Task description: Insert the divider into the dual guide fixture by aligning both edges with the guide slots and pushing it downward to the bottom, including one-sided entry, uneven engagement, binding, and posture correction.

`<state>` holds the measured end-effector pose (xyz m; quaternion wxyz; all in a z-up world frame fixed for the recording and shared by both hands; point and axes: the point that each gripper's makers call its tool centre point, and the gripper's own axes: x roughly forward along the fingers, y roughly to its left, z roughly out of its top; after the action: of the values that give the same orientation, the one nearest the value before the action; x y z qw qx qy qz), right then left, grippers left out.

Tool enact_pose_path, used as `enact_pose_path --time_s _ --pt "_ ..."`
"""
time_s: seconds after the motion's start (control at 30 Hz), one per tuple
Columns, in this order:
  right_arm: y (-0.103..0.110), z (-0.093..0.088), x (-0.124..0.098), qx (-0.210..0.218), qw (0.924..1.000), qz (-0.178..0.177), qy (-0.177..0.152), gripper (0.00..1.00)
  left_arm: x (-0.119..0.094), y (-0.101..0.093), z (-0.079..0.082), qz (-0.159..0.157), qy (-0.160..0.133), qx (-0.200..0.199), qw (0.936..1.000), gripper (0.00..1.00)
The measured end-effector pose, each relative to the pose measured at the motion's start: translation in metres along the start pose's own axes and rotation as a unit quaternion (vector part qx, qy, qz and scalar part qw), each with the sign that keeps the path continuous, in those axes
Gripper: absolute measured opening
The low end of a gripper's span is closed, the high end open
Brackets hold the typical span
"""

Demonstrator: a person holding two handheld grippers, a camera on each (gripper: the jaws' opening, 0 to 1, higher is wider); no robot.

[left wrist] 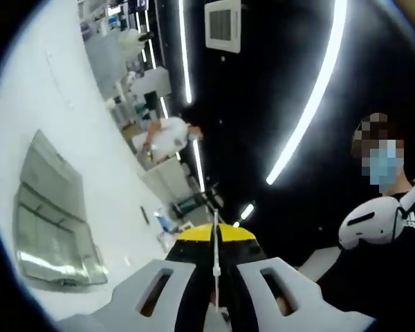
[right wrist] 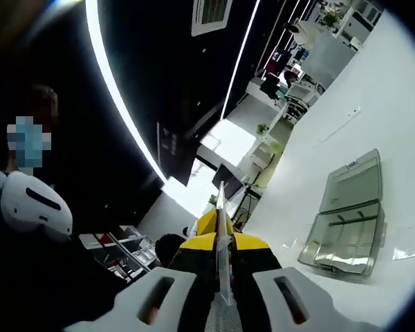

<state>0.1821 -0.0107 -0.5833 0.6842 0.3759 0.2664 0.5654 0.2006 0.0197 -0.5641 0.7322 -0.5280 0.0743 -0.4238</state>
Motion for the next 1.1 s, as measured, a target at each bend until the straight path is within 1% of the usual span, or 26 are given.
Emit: enact_pose_path --time_s 0.1,0.13,0.17,0.2,0.3,0.37,0.47,0.53,0.57,0.67,0.8,0.9,1.1 --pt "0.002 0.0 0.0 0.007 1.0 0.005 -0.001 0.02 0.0 0.0 0.0 -0.001 -0.001 0.003 1.0 0.0" --pt "0.006 0.0 0.0 0.029 0.9995 0.012 0.0 0.01 -0.001 -0.001 0.001 -0.004 -0.004 0.001 1.0 0.0" --pt "0.006 0.001 0.001 0.032 0.9994 0.011 -0.002 0.01 -0.001 -0.004 0.002 -0.012 -0.007 0.014 0.9998 0.0" --pt "0.006 0.001 0.001 0.027 0.9996 0.009 0.0 0.01 -0.001 -0.004 0.003 -0.008 -0.009 0.038 0.9992 0.0" --pt "0.005 0.001 0.001 0.026 0.9997 0.004 0.002 0.01 -0.001 -0.003 0.002 -0.001 -0.009 0.048 0.9988 0.0" --pt "0.005 0.0 0.002 0.024 0.9997 0.0 0.003 0.01 -0.002 -0.001 0.002 0.008 -0.009 0.066 0.9978 0.0" --pt "0.006 -0.001 0.003 0.018 0.9998 -0.008 0.005 0.01 -0.005 0.002 0.002 0.019 -0.004 0.078 0.9968 0.01" --pt "0.006 -0.001 0.004 0.016 0.9998 -0.014 0.001 0.01 -0.006 0.004 0.001 0.025 0.0 0.093 0.9954 0.02" --pt "0.004 0.0 0.004 0.016 0.9997 -0.02 -0.003 0.01 -0.008 0.007 0.002 0.034 0.003 0.101 0.9943 0.04" --pt "0.005 0.0 0.006 0.014 0.9995 -0.026 -0.008 0.01 -0.012 0.009 0.002 0.041 0.009 0.104 0.9937 0.08" --pt "0.006 -0.005 0.011 0.009 0.9993 -0.035 -0.007 0.01 -0.02 0.012 0.004 0.044 0.011 0.1 0.9939 0.08" --pt "0.007 -0.007 0.015 0.006 0.999 -0.041 -0.014 0.0 -0.026 0.013 0.007 0.045 0.013 0.096 0.9942 0.09" --pt "0.007 -0.01 0.026 0.0 0.998 -0.058 -0.027 0.0 -0.04 0.019 0.015 0.056 0.02 0.106 0.9926 0.12"
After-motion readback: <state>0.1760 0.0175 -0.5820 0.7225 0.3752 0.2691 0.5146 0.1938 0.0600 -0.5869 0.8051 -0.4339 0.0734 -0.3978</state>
